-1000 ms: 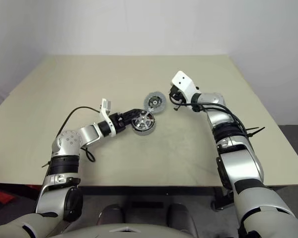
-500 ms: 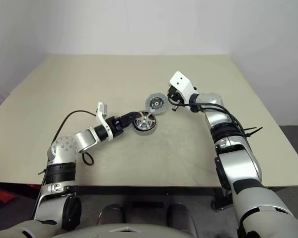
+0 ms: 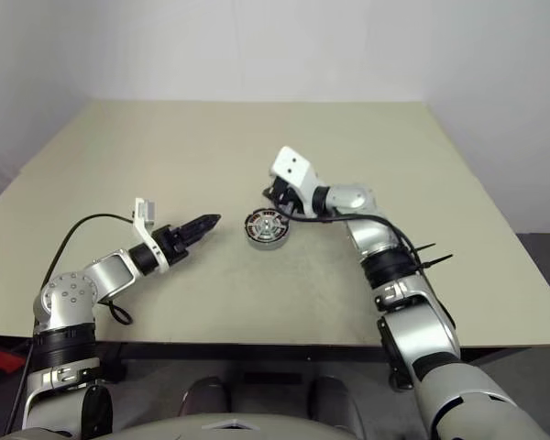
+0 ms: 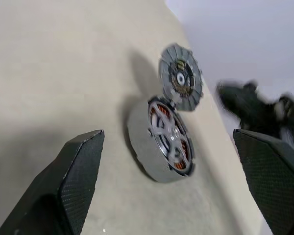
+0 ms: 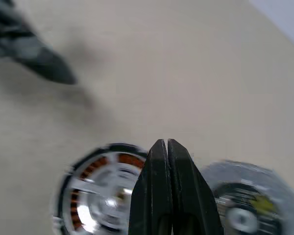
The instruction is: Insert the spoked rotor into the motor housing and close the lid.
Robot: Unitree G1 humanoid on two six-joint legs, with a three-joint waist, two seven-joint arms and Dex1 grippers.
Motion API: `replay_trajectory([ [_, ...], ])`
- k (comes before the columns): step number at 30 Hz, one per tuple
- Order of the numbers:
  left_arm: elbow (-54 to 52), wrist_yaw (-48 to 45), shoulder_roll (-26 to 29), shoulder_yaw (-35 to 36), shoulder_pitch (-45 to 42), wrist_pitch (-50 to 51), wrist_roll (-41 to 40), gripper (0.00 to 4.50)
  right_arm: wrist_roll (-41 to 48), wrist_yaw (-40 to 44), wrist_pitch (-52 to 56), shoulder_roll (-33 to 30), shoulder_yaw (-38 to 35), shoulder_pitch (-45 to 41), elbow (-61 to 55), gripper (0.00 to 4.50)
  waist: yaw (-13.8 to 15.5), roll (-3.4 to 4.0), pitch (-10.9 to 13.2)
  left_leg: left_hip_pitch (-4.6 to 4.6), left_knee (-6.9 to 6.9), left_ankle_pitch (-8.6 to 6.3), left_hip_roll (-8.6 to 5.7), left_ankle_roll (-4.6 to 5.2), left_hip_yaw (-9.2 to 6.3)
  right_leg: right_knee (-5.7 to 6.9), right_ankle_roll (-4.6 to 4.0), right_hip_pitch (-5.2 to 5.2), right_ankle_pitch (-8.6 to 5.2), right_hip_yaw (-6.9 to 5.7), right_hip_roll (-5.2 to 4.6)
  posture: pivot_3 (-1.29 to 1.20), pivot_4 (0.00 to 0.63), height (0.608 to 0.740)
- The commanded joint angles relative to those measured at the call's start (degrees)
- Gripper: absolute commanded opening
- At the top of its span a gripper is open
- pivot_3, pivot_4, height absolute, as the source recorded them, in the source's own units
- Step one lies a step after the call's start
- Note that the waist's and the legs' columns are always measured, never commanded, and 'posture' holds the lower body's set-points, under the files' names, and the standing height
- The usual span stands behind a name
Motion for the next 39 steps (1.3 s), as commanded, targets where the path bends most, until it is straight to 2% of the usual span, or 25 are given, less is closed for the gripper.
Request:
replay_trajectory([
  [1,-1.7,0.5,0.8,1.5,-0.1,-2.3,-0.2,4.47,0.4,-0.1,0.7,0.5,0.6,0.8,-1.5,0.0,0.0,0.0,0.0,0.0,0.01,0.0,0.0,0.0,0.0,0.0,0.0,0.0,0.0,-0.01,-0.01,0.0,0.0,0.74],
  [10,-1.0,1.8,1.8,1.8,0.2,-5.4,1.1,4.47,-2.4,-2.7,-2.0,2.2,3.6,3.8,6.8,0.0,-0.1,-0.02,0.0,0.06,0.0,0.02,0.01,-0.04,0.0,0.03,0.0,0.06,0.0,0.02,0.01,0.0,0.0,0.74],
  [16,0.2,1.8,2.4,2.0,-0.2,-6.5,1.4,4.47,-0.5,0.3,-2.5,0.2,2.4,2.0,3.5,0.0,0.0,-0.01,0.0,0.33,0.01,-0.02,0.0,0.02,-0.01,0.05,0.04,0.31,-0.02,0.01,-0.01,0.0,0.0,0.74],
  [18,0.3,1.6,2.5,1.7,-0.3,-6.9,1.7,4.47,0.5,4.0,-2.7,-1.4,2.4,0.8,0.9,0.0,0.1,-0.02,0.0,0.31,0.03,-0.01,-0.01,0.02,-0.03,0.07,0.03,0.31,-0.01,0.0,-0.03,0.0,0.0,0.74],
  [22,0.3,0.4,3.3,-0.3,-0.2,-8.2,3.9,4.47,3.0,17.1,-4.7,-6.0,4.5,-2.2,-4.9,0.0,-0.1,-0.02,0.0,0.11,0.03,-0.02,0.01,0.02,-0.05,0.03,0.02,0.27,-0.01,-0.03,-0.02,0.0,0.0,0.74],
  [28,-4.1,-2.3,7.6,-7.0,-0.2,-11.3,10.3,4.47,1.1,31.3,-13.0,-10.9,9.6,-7.2,-0.5,0.0,-0.1,-0.03,0.0,0.11,0.03,-0.09,0.13,0.15,-0.05,0.01,0.01,0.25,-0.02,-0.11,0.06,0.0,0.0,0.74],
  [34,-7.4,-3.9,9.7,-8.2,0.1,-11.2,11.2,4.47,-3.7,31.4,-20.3,-9.0,12.7,-12.0,10.9,0.0,-0.1,-0.03,0.0,0.1,0.15,-0.1,0.07,0.18,-0.05,0.09,0.0,0.25,-0.01,-0.1,-0.02,0.0,0.0,0.74],
  [37,-8.3,-3.5,9.2,-8.1,0.8,-11.1,11.0,4.5,-6.5,28.4,-23.5,-7.1,13.3,-13.7,15.5,0.63,-0.2,-0.03,0.0,0.09,0.16,-0.1,0.08,0.17,-0.05,0.15,0.0,0.24,-0.01,-0.1,0.0,0.0,0.0,0.74],
  [39,-8.5,-3.3,9.0,-8.1,1.4,-11.1,11.3,4.5,-7.6,26.7,-25.9,-6.4,13.3,-14.5,17.4,1.25,-0.2,-0.03,0.0,0.09,0.16,-0.1,0.09,0.17,-0.05,0.16,-0.01,0.23,-0.01,-0.1,0.01,0.0,0.0,0.74],
])
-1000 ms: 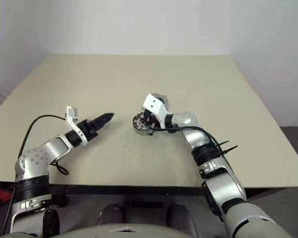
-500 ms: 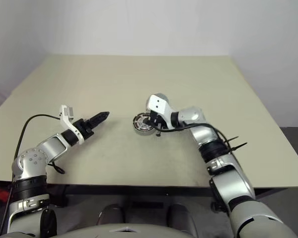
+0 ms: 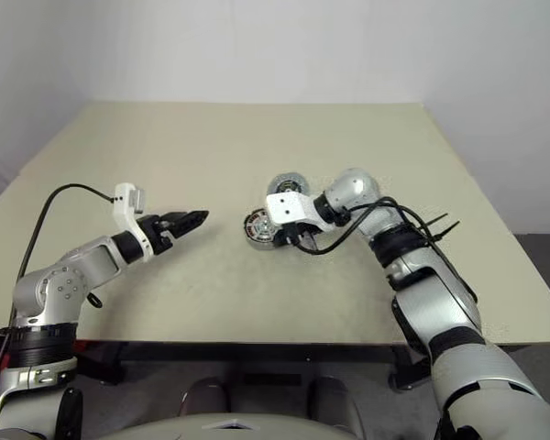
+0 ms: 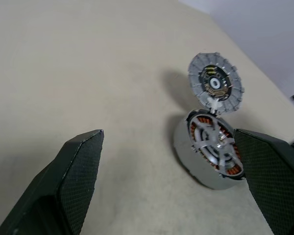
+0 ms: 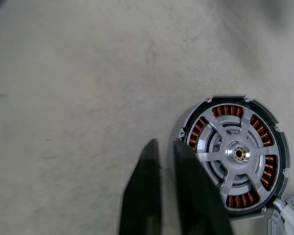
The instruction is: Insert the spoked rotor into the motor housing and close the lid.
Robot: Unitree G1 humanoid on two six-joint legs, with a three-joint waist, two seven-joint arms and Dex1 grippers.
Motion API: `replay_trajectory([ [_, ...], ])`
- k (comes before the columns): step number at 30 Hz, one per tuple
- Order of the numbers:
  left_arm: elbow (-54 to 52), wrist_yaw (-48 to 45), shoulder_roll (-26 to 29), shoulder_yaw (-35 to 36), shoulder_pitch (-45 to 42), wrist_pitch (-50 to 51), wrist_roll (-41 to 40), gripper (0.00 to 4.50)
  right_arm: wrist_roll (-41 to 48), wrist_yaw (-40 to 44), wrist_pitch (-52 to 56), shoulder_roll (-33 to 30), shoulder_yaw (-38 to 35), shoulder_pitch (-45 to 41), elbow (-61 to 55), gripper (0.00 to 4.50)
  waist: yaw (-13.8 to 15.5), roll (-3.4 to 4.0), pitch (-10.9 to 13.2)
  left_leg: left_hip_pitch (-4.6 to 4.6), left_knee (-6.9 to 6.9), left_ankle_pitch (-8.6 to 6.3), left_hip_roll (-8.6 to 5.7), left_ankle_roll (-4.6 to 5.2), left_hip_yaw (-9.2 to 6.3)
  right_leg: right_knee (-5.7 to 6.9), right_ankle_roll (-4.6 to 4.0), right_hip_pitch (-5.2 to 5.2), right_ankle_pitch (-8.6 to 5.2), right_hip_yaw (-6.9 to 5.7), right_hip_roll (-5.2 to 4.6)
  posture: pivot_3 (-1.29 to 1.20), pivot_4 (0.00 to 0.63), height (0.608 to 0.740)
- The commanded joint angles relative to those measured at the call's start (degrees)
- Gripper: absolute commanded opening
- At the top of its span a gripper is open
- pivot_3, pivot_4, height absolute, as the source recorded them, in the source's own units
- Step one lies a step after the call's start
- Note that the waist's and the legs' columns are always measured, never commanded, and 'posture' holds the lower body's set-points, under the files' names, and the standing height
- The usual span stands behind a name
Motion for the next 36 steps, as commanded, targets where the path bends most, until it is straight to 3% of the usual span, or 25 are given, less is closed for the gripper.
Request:
replay_trajectory([
  [1,-2.5,0.0,-0.1,0.4,0.9,-0.3,-0.2,4.5,-2.7,-4.7,-5.7,0.7,-0.3,-2.9,2.6,1.6,0.0,0.0,0.0,0.0,0.0,0.0,0.0,0.0,0.0,0.0,0.0,-0.02,0.0,0.0,0.0,0.0,0.0,0.74],
  [3,-2.7,0.3,-0.3,0.6,1.3,0.0,-0.4,4.5,-3.9,-6.0,-7.6,0.8,-0.3,-3.6,4.2,2.24,0.1,0.0,0.0,-0.01,0.01,0.0,-0.02,0.0,0.0,-0.03,0.0,-0.04,0.0,0.0,-0.02,0.0,0.0,0.74],
  [21,-2.3,0.9,-1.1,-0.2,1.2,-0.5,0.6,4.5,-8.0,-5.8,-11.7,2.2,0.3,-5.6,14.8,2.24,0.0,-0.01,0.0,-0.01,0.04,-0.01,-0.01,0.01,0.0,0.06,-0.01,-0.05,0.0,0.01,0.0,0.0,0.0,0.74],
  [36,-2.3,1.0,-1.8,0.0,2.1,-1.3,1.6,4.5,-14.0,-3.7,-23.8,2.5,3.5,-12.5,19.3,2.24,-0.3,0.0,0.0,-0.04,0.06,0.0,0.0,0.01,0.0,0.18,-0.02,-0.16,0.0,0.03,0.01,0.0,0.0,0.74],
])
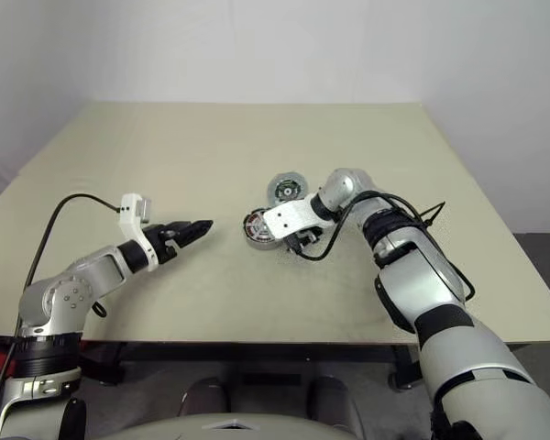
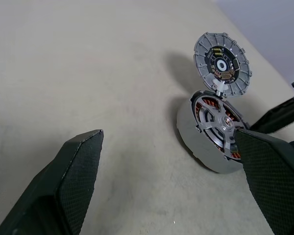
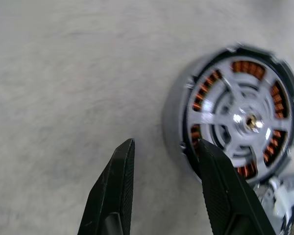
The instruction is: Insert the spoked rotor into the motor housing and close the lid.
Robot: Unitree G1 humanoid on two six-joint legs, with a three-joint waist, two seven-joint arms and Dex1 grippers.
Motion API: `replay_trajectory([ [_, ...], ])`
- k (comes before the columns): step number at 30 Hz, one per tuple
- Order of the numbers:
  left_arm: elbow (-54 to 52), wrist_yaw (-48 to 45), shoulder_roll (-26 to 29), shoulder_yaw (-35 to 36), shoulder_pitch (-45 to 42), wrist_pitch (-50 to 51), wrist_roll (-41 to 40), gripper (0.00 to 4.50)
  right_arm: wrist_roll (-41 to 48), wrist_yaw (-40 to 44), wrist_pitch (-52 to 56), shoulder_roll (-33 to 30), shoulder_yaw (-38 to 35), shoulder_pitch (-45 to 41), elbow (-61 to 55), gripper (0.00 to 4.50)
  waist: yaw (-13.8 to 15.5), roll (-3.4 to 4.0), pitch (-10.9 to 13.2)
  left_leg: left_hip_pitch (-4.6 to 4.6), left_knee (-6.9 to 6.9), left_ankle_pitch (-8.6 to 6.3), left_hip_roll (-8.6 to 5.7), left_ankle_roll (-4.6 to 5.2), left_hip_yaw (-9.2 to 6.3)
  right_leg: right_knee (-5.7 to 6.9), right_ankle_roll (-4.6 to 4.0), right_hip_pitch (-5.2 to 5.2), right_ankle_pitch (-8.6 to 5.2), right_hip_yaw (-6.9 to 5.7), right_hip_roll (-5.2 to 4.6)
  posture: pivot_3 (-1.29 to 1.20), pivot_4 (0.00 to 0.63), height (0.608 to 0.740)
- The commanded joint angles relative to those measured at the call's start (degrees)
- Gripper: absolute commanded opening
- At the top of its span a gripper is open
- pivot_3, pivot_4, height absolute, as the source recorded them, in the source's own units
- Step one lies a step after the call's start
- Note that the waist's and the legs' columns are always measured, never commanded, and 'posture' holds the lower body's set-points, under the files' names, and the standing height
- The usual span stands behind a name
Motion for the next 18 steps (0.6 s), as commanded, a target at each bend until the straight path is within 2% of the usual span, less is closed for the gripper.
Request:
replay_trajectory([
  [1,-1.5,0.2,-0.2,0.6,-0.6,-1.5,0.3,4.5,-1.4,0.0,-3.1,0.6,0.8,-3.7,0.2,2.24,-0.2,0.0,0.0,-0.01,0.0,0.0,0.0,0.0,0.0,0.0,0.0,-0.01,0.0,0.0,0.0,0.0,0.0,0.74],
  [10,-2.4,0.6,-0.6,1.1,0.8,-1.5,0.3,4.5,-5.0,-4.3,-4.2,3.7,2.3,-5.0,3.4,2.24,-1.2,0.0,0.0,-0.04,0.01,-0.01,0.01,0.01,0.0,0.01,-0.02,-0.02,-0.01,0.0,0.01,0.0,0.0,0.74],
  [18,-2.9,1.0,-0.7,0.9,1.3,-1.4,0.4,4.5,-7.1,-5.8,-4.9,3.7,2.9,-4.9,5.0,2.24,-1.4,0.0,0.0,0.01,0.02,0.0,0.02,0.0,0.0,0.1,-0.04,-0.01,0.0,0.02,0.02,0.0,0.0,0.74],
])
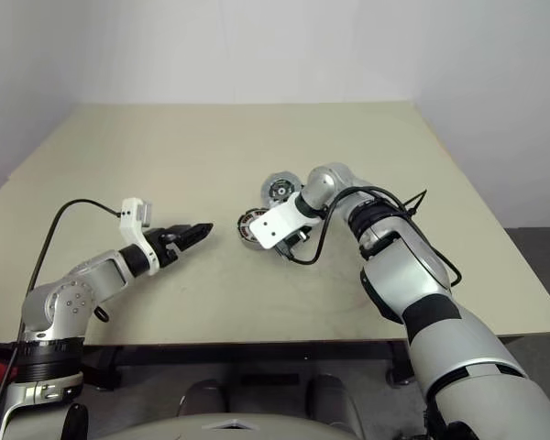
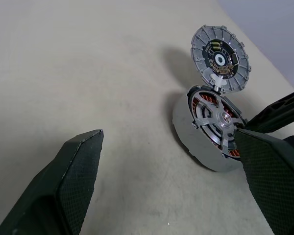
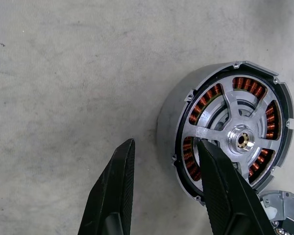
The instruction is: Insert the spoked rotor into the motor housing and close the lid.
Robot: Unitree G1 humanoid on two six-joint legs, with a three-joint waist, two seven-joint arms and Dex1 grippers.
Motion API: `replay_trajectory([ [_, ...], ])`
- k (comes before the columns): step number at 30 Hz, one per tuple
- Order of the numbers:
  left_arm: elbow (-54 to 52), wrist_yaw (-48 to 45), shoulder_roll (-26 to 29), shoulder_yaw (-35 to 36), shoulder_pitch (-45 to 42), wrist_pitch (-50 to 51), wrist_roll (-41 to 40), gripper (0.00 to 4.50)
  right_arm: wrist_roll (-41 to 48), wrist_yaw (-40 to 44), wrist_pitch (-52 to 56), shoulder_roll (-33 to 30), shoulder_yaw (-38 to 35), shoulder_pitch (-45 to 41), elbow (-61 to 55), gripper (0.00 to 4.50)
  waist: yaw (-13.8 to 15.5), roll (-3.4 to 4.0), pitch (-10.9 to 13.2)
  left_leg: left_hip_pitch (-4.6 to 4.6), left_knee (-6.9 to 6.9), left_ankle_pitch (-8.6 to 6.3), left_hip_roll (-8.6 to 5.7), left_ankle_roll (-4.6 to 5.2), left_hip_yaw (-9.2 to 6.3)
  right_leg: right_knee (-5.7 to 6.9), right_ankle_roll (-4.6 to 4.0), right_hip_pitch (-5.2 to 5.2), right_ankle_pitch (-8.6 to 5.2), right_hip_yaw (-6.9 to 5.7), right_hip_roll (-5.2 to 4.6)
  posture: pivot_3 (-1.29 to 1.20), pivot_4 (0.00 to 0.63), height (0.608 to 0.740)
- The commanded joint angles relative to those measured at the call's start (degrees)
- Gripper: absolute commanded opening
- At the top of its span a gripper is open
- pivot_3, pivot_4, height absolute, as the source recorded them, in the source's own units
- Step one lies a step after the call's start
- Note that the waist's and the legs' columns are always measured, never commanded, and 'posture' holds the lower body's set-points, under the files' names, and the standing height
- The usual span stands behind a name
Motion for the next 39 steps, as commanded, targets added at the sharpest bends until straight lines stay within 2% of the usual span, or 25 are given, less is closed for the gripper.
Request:
replay_trajectory([
  [1,-2.3,0.2,0.2,0.7,-0.2,-1.0,0.1,4.5,-1.0,-0.4,-0.7,-0.1,0.6,-1.4,0.5,2.24,0.0,0.0,0.0,0.0,0.0,0.0,0.0,0.0,0.0,0.0,0.0,0.0,0.0,0.0,0.0,0.0,0.0,0.74],
  [2,-2.2,0.3,0.2,0.5,-0.2,-1.0,0.2,4.5,-1.2,-0.4,-0.8,-0.2,0.7,-1.5,0.5,2.24,0.0,0.0,0.0,0.0,0.01,0.0,0.0,0.0,0.0,0.0,0.0,0.0,0.0,0.0,0.0,0.0,0.0,0.74],
  [5,-1.9,0.3,0.1,0.4,-0.6,-1.1,0.4,4.5,-1.4,-0.1,-1.2,-0.1,0.7,-1.8,0.7,1.63,0.0,0.0,0.0,0.0,0.01,0.0,0.0,0.0,0.0,0.0,0.0,0.0,0.0,0.0,0.0,0.0,0.0,0.74],
  [10,-1.7,0.2,0.1,0.4,-0.7,-1.1,0.6,4.5,-1.6,-0.1,-1.3,0.1,0.6,-2.0,1.0,0.02,0.0,-0.03,0.0,0.0,0.0,-0.01,0.0,0.01,0.0,-0.04,-0.02,0.0,0.0,0.0,0.0,0.0,0.0,0.74],
  [24,-1.3,0.5,-0.2,0.5,-0.6,-1.6,0.9,4.5,-1.6,-1.8,-0.5,0.5,0.1,-2.4,1.3,0.02,-0.1,-0.02,0.0,0.0,0.01,0.0,0.04,0.0,0.01,0.04,-0.05,0.0,0.01,0.02,0.04,0.0,0.0,0.74],
  [29,-1.2,0.8,-0.9,0.2,-0.4,-2.1,1.1,4.5,2.4,2.1,1.3,1.1,-2.6,-2.1,0.2,0.02,-0.1,-0.02,0.0,0.0,0.01,0.0,0.04,0.0,0.0,0.04,-0.06,0.0,0.01,0.01,0.04,0.0,0.0,0.74],
  [33,-1.3,1.1,-1.8,-0.2,0.1,-2.5,1.3,4.5,10.6,6.6,11.8,3.8,-9.0,-0.2,-2.8,0.02,-0.1,-0.01,0.0,-0.1,0.01,-0.01,0.06,0.01,0.01,-0.01,-0.07,-0.17,0.01,0.01,0.06,0.0,0.0,0.74],
  [39,-2.0,1.2,-2.4,0.2,1.3,-2.6,1.6,4.5,14.5,9.8,27.3,4.2,-11.9,2.7,-10.8,0.02,0.3,-0.01,0.0,-0.39,0.0,-0.01,0.15,0.06,0.0,-0.03,-0.17,-0.41,-0.04,-0.11,0.07,0.0,0.0,0.74],
])
